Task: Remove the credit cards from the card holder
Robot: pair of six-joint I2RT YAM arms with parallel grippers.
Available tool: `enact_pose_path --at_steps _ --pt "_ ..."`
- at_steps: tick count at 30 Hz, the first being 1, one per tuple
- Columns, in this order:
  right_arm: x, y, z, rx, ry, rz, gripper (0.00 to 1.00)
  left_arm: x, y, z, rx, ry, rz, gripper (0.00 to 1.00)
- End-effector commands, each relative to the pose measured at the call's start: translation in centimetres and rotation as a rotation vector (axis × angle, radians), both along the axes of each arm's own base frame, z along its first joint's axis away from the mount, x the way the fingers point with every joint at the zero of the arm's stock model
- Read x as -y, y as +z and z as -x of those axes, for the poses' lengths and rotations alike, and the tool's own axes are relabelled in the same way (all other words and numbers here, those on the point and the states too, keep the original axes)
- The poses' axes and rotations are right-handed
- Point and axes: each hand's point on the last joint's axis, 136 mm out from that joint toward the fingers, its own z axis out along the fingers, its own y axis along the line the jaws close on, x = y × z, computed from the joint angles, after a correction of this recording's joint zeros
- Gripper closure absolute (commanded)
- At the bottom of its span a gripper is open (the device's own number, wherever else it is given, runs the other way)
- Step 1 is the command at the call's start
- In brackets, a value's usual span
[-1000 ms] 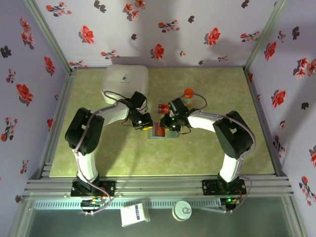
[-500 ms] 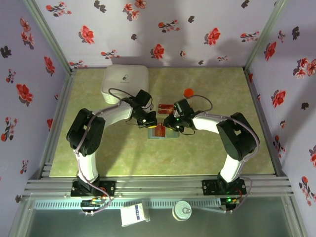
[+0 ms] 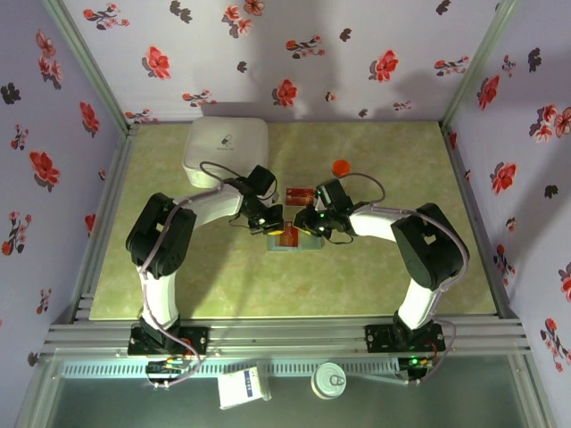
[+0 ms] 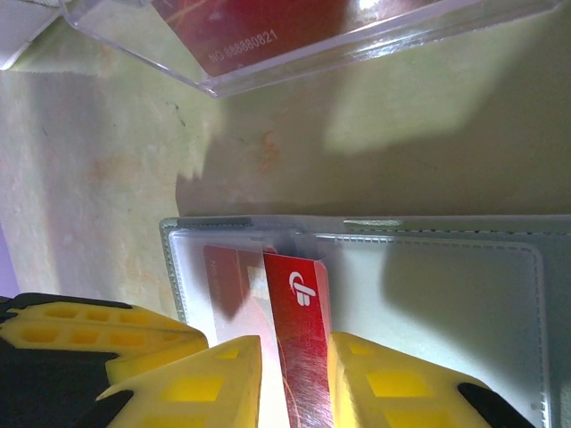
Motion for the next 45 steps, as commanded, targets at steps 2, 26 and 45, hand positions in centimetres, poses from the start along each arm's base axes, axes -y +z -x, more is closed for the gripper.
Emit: enact_pose_path --at_steps 2,26,45 --pt "0.1 -0.9 0.4 -0.03 0.001 -0.006 0.75 -1.0 -1.4 0.9 -0.023 -0.018 -0.066 1.0" --pt "-1.2 -0.8 0.5 -0.041 0.029 -0.087 0.82 -1.5 -2.3 0.8 -0.032 -0.022 -0.103 1.0" --pt "1.0 -0.7 0.8 -0.005 0.011 -0.002 0.93 -1.7 -1.8 0.8 -0.02 -0.023 -0.109 1.0"
